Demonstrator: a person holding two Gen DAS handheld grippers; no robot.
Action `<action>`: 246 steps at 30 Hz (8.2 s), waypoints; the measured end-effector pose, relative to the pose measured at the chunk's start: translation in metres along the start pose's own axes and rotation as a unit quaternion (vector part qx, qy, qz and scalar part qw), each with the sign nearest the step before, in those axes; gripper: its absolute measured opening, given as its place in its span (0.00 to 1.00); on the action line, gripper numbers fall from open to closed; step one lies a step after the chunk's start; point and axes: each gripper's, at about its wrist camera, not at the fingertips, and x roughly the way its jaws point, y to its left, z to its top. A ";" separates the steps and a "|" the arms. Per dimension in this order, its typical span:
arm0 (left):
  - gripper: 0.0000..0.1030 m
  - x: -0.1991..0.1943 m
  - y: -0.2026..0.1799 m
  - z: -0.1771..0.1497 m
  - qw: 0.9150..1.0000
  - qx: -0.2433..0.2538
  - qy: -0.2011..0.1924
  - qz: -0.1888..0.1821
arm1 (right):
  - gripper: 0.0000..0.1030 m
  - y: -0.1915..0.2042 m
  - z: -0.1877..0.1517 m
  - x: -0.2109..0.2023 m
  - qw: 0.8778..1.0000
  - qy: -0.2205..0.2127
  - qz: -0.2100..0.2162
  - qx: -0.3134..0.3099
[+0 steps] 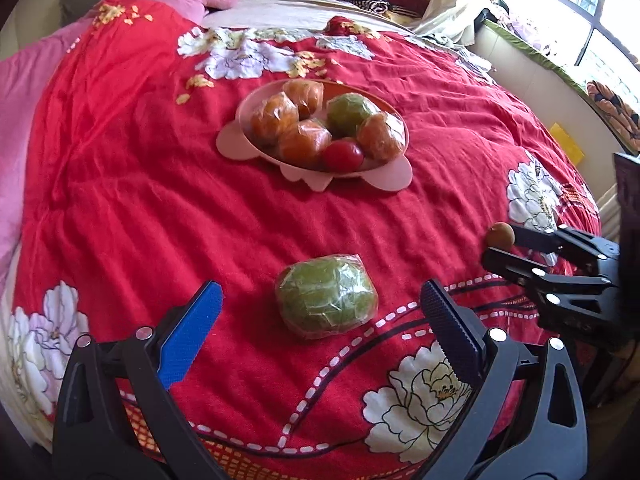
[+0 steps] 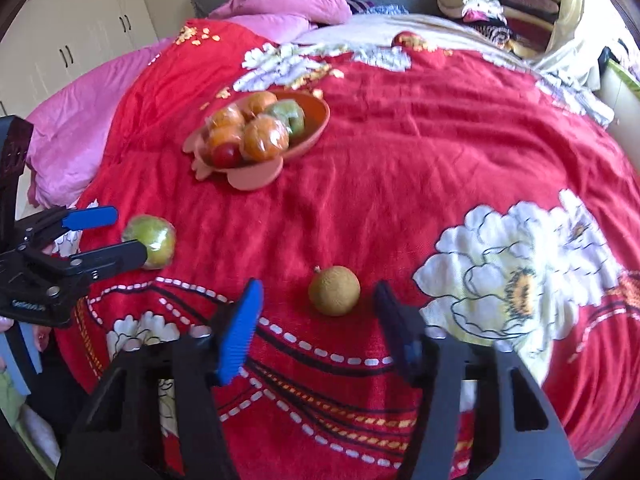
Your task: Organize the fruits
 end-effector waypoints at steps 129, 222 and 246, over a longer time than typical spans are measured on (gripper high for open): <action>0.53 0.039 0.015 0.138 0.999 0.021 -0.029 -0.021 | 0.65 -0.004 0.114 0.014 0.997 -0.070 0.044 -0.004; 0.90 -0.057 -0.006 -0.024 0.995 -0.042 -0.059 0.064 | 0.95 0.042 -0.014 -0.073 0.994 -0.097 -0.037 -0.032; 0.91 -0.057 -0.007 -0.024 0.995 -0.041 -0.060 0.064 | 0.95 0.044 -0.013 -0.072 0.994 -0.095 -0.038 -0.033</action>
